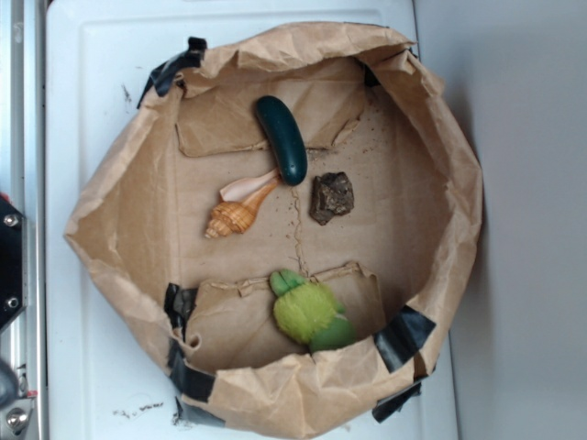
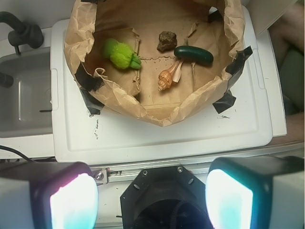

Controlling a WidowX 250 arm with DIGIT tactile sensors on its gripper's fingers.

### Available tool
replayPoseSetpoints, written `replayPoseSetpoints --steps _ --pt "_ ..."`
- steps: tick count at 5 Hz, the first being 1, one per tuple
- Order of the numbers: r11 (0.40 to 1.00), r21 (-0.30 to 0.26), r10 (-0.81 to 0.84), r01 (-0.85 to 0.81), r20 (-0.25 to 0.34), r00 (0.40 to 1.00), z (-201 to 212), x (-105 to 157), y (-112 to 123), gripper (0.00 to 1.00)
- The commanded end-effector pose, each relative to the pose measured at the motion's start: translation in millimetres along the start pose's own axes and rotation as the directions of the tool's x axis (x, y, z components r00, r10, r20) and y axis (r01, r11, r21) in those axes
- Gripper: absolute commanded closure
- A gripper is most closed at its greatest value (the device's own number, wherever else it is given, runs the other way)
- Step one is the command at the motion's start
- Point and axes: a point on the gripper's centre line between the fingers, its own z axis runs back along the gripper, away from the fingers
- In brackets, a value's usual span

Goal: Grab the plastic pickle.

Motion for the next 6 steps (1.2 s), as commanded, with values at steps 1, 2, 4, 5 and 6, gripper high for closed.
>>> replayPoseSetpoints --steps 1,2,4,5,6 --pt "1.000 0.000 0.000 0.000 0.000 1.000 0 0 0 0.00" --pt "0.998 0.004 -0.064 0.064 0.140 0.988 -19 42 -10 0.00" --pt "0.943 -0.099 -0.307 0.319 0.118 0.944 -41 140 -1 0.00" --pt "0.943 -0.099 -0.307 0.319 0.118 0.944 -41 140 -1 0.00" --pt "0.943 -0.099 -0.307 0.319 0.118 0.944 -41 140 -1 0.00"
